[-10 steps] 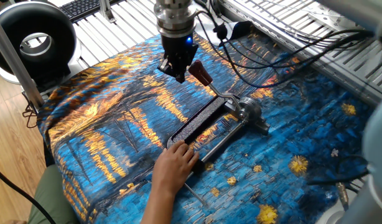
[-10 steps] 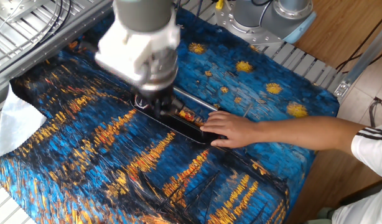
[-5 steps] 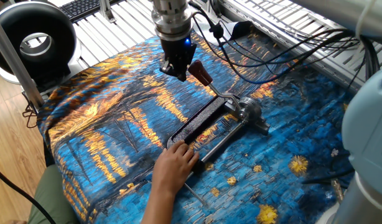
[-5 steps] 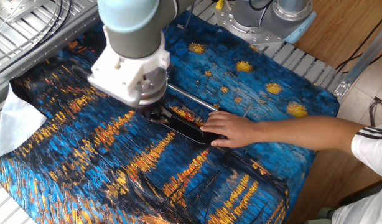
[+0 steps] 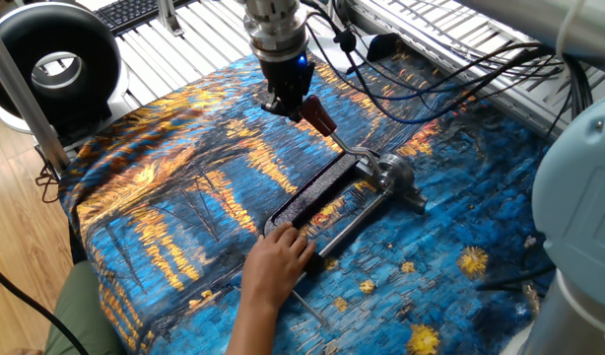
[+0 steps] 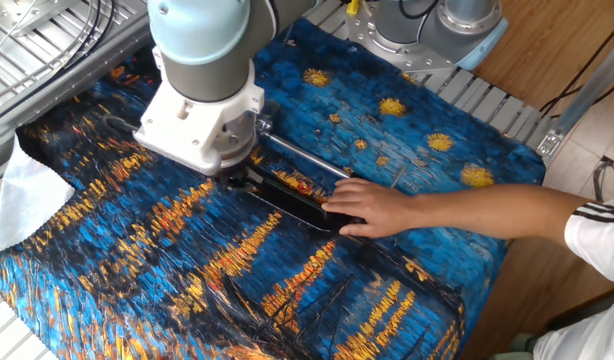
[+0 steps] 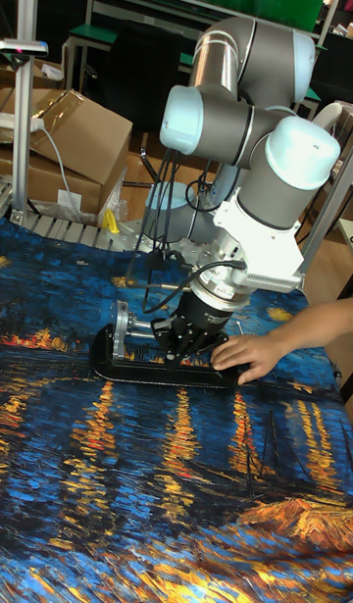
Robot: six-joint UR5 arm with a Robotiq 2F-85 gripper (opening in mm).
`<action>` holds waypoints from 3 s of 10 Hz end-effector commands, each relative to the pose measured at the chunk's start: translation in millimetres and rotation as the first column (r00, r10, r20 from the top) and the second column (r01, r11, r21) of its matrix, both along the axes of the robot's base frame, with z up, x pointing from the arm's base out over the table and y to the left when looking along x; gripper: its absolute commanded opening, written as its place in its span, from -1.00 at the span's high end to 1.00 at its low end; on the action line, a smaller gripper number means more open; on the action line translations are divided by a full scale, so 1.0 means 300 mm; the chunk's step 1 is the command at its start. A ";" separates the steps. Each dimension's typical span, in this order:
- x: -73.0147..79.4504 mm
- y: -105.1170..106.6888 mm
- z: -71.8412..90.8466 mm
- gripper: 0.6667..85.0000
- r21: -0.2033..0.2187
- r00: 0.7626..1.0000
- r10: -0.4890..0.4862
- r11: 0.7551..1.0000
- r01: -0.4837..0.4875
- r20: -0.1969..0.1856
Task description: Pull up the lever
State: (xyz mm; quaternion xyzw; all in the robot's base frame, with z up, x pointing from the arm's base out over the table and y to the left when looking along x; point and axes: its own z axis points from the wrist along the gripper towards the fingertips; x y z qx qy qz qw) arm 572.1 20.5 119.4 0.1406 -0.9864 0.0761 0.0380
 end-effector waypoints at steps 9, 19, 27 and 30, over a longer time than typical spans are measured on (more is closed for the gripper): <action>-0.175 -0.043 0.109 0.99 0.004 0.985 -0.031 0.999 0.032 -0.170; -0.316 -0.022 0.198 0.99 0.038 0.959 -0.114 0.991 0.128 -0.261; -0.439 -0.069 0.267 0.99 0.032 0.940 -0.116 0.991 0.133 -0.321; -0.482 -0.055 0.283 0.99 0.053 0.925 -0.125 0.987 0.154 -0.358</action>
